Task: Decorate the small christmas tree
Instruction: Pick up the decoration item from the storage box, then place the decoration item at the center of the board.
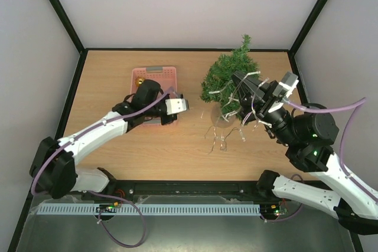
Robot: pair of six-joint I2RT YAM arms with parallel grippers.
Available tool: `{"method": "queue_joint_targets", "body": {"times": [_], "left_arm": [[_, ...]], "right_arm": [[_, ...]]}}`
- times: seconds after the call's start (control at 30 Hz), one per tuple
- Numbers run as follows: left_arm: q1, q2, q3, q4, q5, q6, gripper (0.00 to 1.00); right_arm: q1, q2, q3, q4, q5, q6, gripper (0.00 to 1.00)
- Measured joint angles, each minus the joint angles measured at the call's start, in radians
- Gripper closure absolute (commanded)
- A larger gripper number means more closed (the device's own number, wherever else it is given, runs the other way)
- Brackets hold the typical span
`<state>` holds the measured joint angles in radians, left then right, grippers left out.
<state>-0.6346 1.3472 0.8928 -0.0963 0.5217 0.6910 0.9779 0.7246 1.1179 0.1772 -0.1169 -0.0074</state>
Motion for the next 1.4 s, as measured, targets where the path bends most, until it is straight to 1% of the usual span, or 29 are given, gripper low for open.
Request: {"method": "queue_joint_targets", "body": {"times": [0.07, 0.2, 0.33, 0.43, 0.6, 0.77, 0.9, 1.0, 1.17, 1.27, 1.4], "left_arm": [[0.000, -0.030, 0.050, -0.026, -0.049, -0.029, 0.98], [0.000, -0.077, 0.174, -0.085, -0.159, -0.078, 0.98], [0.000, -0.140, 0.280, -0.122, -0.222, -0.097, 0.98], [0.000, -0.187, 0.352, -0.120, -0.257, -0.098, 0.98], [0.000, -0.248, 0.444, -0.095, -0.262, -0.103, 0.98], [0.000, -0.273, 0.517, -0.096, -0.202, -0.191, 0.98], [0.000, -0.308, 0.518, -0.121, -0.166, -0.299, 0.98], [0.000, -0.349, 0.513, -0.165, -0.173, -0.364, 0.97], [0.000, -0.503, 0.418, -0.244, -0.277, -0.431, 0.98], [0.000, -0.597, 0.378, -0.326, -0.361, -0.442, 0.98], [0.000, -0.689, 0.347, -0.387, -0.443, -0.451, 0.98]], "right_arm": [[0.000, -0.026, -0.032, -0.002, 0.025, 0.000, 0.98], [0.000, -0.048, -0.036, -0.008, 0.061, 0.000, 0.98], [0.000, -0.072, -0.056, -0.006, 0.072, 0.002, 0.98], [0.000, -0.073, -0.077, -0.008, 0.067, 0.011, 0.98], [0.000, -0.064, -0.114, -0.002, 0.039, 0.033, 0.98], [0.000, -0.064, -0.144, 0.009, 0.026, 0.053, 0.98], [0.000, -0.064, -0.134, 0.008, 0.020, 0.071, 0.98], [0.000, -0.072, -0.130, 0.004, 0.015, 0.087, 0.98], [0.000, -0.087, -0.148, -0.011, 0.012, 0.090, 0.98], [0.000, -0.060, -0.149, -0.025, 0.002, 0.087, 0.98], [0.000, -0.006, -0.159, -0.043, -0.022, 0.101, 0.98]]}}
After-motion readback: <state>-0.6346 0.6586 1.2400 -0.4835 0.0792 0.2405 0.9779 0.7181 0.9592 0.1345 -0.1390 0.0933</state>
